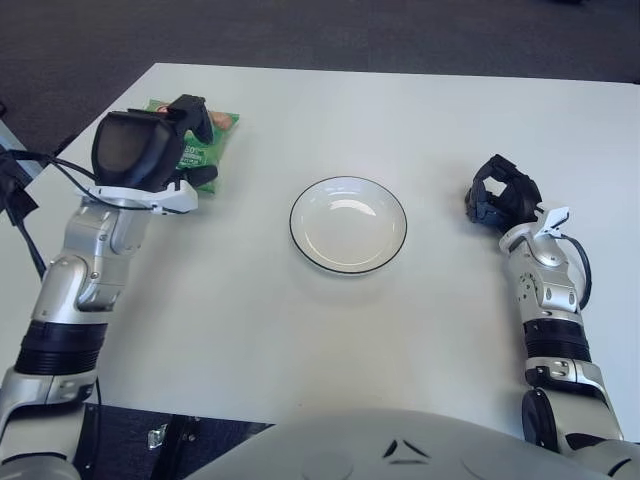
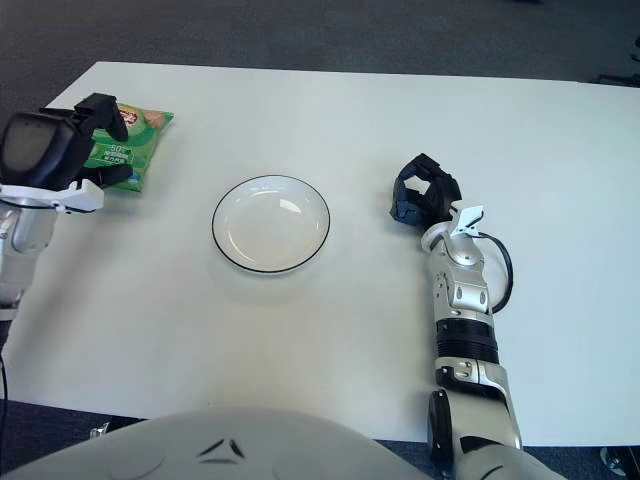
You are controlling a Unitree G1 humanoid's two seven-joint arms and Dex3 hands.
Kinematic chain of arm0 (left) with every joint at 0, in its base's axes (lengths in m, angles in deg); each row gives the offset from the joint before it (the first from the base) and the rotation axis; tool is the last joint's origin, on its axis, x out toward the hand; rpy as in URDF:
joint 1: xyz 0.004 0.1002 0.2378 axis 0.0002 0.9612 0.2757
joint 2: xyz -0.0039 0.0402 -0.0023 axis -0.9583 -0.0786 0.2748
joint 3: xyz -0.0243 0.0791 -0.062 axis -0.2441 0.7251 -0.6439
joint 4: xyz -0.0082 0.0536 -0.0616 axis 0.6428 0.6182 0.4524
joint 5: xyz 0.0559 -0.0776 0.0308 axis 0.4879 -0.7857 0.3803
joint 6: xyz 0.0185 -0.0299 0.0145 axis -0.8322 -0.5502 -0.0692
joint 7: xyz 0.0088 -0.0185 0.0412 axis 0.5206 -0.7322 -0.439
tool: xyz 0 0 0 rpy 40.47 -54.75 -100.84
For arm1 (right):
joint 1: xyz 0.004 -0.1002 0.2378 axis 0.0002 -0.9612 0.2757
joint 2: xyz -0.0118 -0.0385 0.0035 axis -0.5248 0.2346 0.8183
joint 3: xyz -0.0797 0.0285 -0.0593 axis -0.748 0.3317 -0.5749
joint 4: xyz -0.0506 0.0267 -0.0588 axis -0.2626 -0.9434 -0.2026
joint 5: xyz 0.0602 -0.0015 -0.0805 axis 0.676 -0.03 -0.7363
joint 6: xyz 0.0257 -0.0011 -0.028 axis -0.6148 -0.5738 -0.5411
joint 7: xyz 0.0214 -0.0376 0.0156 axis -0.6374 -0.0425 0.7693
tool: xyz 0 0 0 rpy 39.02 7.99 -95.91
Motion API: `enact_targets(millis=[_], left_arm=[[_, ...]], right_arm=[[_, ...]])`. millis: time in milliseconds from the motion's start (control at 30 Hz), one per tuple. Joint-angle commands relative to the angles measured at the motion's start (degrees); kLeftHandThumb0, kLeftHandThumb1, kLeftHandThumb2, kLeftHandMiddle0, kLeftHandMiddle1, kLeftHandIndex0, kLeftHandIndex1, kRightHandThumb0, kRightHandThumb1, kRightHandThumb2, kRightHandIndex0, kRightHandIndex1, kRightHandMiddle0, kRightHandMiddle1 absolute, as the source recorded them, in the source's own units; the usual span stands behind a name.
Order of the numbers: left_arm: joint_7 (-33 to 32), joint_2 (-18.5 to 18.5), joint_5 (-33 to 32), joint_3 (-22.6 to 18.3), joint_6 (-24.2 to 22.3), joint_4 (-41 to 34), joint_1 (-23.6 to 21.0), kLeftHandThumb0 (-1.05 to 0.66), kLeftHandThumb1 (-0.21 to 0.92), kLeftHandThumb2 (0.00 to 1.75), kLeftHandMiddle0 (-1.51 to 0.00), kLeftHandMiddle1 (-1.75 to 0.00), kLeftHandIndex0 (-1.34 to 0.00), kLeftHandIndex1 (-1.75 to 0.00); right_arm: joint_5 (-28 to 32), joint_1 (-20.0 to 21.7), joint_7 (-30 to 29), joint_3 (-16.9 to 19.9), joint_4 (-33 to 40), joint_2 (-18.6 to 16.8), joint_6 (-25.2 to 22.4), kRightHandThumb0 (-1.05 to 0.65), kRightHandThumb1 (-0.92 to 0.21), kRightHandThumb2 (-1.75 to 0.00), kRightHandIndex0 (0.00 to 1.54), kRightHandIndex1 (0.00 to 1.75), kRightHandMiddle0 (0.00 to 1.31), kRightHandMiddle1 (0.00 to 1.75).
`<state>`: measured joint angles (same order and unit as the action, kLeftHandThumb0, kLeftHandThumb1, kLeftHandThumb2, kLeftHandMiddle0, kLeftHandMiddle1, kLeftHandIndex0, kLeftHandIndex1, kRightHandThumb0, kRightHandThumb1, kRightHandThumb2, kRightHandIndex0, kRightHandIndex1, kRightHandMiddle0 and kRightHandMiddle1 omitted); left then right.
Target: Put the snack into the plate.
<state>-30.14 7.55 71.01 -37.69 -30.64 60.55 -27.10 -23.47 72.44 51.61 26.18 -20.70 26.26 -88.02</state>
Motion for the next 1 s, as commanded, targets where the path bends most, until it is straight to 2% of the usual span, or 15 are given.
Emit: enact_targets(millis=[0, 233, 633, 667, 700, 733, 767, 800, 833, 933, 967], left_arm=[[0.7, -2.0, 0.6, -0.7, -0.1, 0.8, -1.5, -0.45, 0.43, 1.17, -0.98, -1.75, -0.52, -1.75], [-0.5, -3.2, 1.0, -0.2, 0.4, 3.1, -3.0, -0.43, 0.49, 1.1, -0.87, -1.75, -0.48, -1.75], [-0.7, -3.4, 0.9, -0.3, 0.5, 3.1, -2.8, -0.43, 0.5, 1.09, -0.86, -1.75, -0.47, -1.75], [-1.8, -7.5, 2.2, 0.8, 4.1, 8.6, -5.7, -0.43, 0.5, 1.09, -0.86, -1.75, -0.47, -1.75], [-2.6, -10.6, 3.1, 1.6, 6.7, 12.8, -7.8, -0.41, 0.58, 0.98, -0.69, -1.71, -0.42, -1.75], [-3.2, -12.7, 3.8, 2.1, 8.7, 15.7, -9.3, -0.39, 0.7, 0.81, -0.44, -1.66, -0.33, -1.75], [-5.1, -16.1, 6.4, 4.3, 12.0, 21.7, -13.0, -0.38, 0.75, 0.75, -0.35, -1.64, -0.3, -1.75], [-6.6, -18.4, 8.9, 6.4, 14.2, 26.6, -16.3, -0.43, 0.8, 0.73, -0.24, -1.3, -0.19, -1.44], [-7.7, -20.0, 10.7, 8.1, 15.9, 30.1, -18.8, -0.45, 0.82, 0.74, -0.2, -1.01, -0.12, -1.21], [-10.0, -22.2, 15.3, 12.4, 18.2, 37.6, -24.5, -0.47, 0.82, 0.76, -0.13, -0.58, -0.04, -0.88], [-10.6, -22.5, 16.4, 13.6, 18.7, 39.4, -26.0, -0.48, 0.81, 0.76, -0.12, -0.49, -0.03, -0.81]], right_arm=[[-0.9, -4.1, 0.5, -1.4, -3.4, -1.5, -3.5, -0.48, -0.32, -1.31, 1.31, 1.75, 0.61, 1.75], [-1.0, -4.4, 0.3, -1.5, -2.7, -1.5, -4.1, -0.48, -0.33, -1.31, 1.31, 1.75, 0.61, 1.75], [-0.9, -4.9, 0.2, -1.8, -1.6, -1.6, -4.4, -0.48, -0.33, -1.3, 1.3, 1.75, 0.6, 1.75], [-0.9, -5.0, 0.3, -1.9, -1.6, -1.5, -4.4, -0.48, -0.33, -1.3, 1.3, 1.75, 0.6, 1.75], [-0.9, -5.0, 0.4, -1.9, -1.6, -1.5, -4.4, -0.48, -0.33, -1.3, 1.3, 1.75, 0.6, 1.75], [-0.9, -5.0, 0.4, -1.9, -1.6, -1.4, -4.4, -0.48, -0.33, -1.3, 1.3, 1.75, 0.6, 1.75], [-0.8, -5.0, 0.5, -1.9, -1.6, -1.4, -4.5, -0.48, -0.33, -1.29, 1.3, 1.75, 0.6, 1.75], [-0.8, -5.0, 0.5, -1.9, -1.5, -1.4, -4.6, -0.48, -0.34, -1.29, 1.3, 1.75, 0.6, 1.75], [-0.7, -5.0, 0.6, -1.9, -1.5, -1.3, -4.7, -0.48, -0.34, -1.29, 1.3, 1.75, 0.6, 1.75], [-0.6, -5.2, 0.5, -1.9, -1.3, -1.5, -4.8, -0.48, -0.34, -1.29, 1.3, 1.75, 0.6, 1.75], [-0.6, -5.2, 0.5, -2.0, -1.2, -1.5, -4.8, -0.48, -0.34, -1.29, 1.3, 1.75, 0.6, 1.75]])
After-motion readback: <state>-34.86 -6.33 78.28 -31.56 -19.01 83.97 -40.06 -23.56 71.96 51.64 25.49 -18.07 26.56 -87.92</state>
